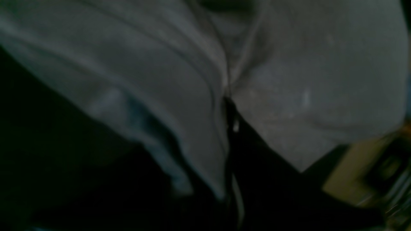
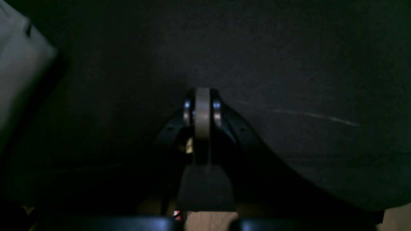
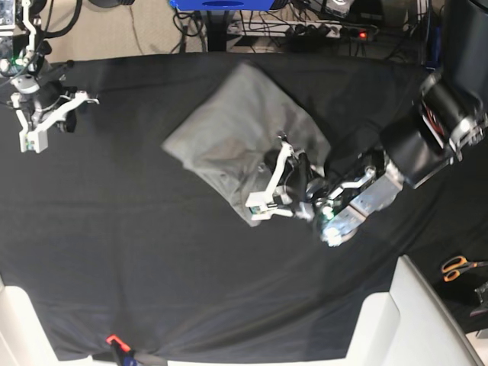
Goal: Fold the T-shirt properly
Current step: 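Grasp the shirt with the left gripper and rotate it square, then open the left gripper and raise it off the shirt, then tuck and straighten the shirt's collar edge with the right gripper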
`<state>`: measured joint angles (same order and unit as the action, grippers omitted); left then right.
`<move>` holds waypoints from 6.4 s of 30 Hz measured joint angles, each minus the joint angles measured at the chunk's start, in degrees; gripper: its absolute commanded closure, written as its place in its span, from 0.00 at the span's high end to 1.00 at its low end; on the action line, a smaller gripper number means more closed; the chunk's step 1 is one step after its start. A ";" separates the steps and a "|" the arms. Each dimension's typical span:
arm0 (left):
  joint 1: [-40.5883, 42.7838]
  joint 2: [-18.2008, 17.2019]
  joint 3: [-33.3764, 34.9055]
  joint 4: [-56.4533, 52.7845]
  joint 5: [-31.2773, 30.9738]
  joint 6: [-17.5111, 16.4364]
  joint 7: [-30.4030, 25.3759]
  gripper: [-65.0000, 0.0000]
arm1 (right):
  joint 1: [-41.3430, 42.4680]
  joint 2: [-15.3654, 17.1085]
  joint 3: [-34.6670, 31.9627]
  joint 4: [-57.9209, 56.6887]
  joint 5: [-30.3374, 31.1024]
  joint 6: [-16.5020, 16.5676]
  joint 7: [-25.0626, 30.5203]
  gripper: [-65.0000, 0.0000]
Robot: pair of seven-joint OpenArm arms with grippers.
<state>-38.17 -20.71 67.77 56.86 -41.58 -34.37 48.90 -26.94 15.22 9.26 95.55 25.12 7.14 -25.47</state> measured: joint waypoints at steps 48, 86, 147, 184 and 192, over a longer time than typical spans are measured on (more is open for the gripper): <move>0.52 16.11 -7.04 -7.76 40.06 -6.01 -5.40 0.00 | 1.81 -1.95 0.22 -0.02 0.00 -0.22 -0.11 0.00; 32.02 7.23 -43.89 38.71 40.98 -5.97 8.52 0.00 | 0.39 -1.60 -12.46 2.84 -0.02 -0.13 0.02 0.00; 66.58 -2.47 -94.38 32.00 41.13 -5.77 -13.99 0.00 | 16.22 -3.89 -37.22 -10.62 0.11 -0.39 0.02 0.00; 66.75 -2.51 -94.64 31.52 41.33 -5.77 -13.81 0.00 | 32.94 -11.72 -30.45 -26.05 0.26 -0.04 -6.75 0.00; 66.77 -2.49 -94.55 31.52 41.22 -5.77 -13.79 0.00 | 33.97 -9.38 -30.47 -31.43 0.31 -0.09 -2.47 0.00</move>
<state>28.60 -23.20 -26.79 88.38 -0.36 -40.14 35.11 7.03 5.85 -21.21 64.12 25.43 7.05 -27.94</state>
